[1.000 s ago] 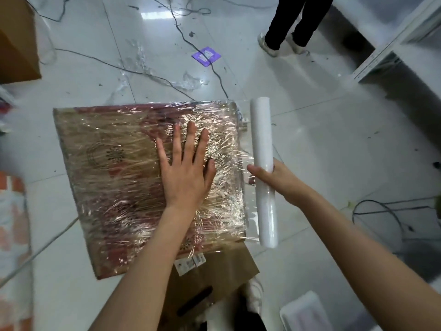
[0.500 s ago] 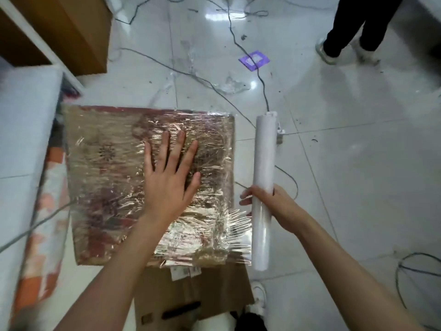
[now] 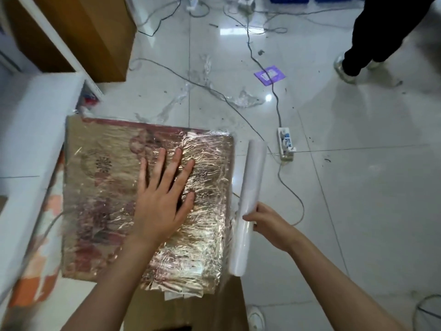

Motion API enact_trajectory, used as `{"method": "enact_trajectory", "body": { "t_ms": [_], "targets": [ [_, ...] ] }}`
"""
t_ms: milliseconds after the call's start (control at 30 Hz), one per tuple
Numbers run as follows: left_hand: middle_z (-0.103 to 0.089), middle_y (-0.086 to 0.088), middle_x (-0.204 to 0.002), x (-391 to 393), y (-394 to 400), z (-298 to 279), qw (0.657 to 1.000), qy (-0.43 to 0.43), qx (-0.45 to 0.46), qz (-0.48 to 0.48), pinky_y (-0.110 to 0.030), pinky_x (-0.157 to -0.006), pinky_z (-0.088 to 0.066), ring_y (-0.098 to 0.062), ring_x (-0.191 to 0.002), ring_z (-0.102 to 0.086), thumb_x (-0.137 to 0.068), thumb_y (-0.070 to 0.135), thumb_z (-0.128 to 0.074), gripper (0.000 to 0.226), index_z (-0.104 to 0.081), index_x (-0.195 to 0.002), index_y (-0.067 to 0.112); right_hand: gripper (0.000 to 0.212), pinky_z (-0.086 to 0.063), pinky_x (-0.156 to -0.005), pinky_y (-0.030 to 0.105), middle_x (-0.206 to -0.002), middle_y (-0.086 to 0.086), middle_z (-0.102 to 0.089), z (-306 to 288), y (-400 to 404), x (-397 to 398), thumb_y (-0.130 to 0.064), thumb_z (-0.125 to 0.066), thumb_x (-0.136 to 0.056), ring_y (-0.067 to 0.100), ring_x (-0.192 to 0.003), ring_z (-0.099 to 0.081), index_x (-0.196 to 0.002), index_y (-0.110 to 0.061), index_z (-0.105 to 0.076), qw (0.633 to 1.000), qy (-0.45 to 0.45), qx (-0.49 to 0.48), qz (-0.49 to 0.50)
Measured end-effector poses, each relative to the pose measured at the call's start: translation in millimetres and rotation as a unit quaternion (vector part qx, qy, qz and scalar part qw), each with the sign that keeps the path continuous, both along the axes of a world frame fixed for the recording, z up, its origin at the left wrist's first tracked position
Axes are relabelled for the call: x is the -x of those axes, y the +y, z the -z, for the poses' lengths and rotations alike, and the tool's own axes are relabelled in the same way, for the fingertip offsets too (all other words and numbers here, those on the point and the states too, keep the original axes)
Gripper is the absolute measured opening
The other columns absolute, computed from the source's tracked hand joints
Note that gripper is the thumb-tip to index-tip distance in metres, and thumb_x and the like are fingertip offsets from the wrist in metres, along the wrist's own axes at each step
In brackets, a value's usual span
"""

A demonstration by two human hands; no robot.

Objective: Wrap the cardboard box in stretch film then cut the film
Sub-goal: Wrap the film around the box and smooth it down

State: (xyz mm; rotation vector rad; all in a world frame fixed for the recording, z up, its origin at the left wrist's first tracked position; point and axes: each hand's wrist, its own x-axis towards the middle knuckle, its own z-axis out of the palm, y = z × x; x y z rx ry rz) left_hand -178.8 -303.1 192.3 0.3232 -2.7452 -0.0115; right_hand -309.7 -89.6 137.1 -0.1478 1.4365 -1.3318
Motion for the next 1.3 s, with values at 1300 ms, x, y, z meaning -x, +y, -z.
{"method": "enact_trajectory", "body": {
  "t_ms": [1300],
  "targets": [
    [-0.046,-0.008,-0.121,-37,110,0,0.969,0.211,-0.026,-0.128,-0.069,-0.109,-0.011,-0.023,-0.126,-0.038,-0.074,0.058,-0.054,0.065,-0.047,-0.12,0.013,0.023,-0.053,-0.072,0.02,-0.083,0.007,-0.074,23,13,-58,-0.018,-0.087,-0.058,0.013,-0.081,-0.07,-0.078,-0.014,-0.076,0.988,0.101,-0.007,-0.12]
  ]
}}
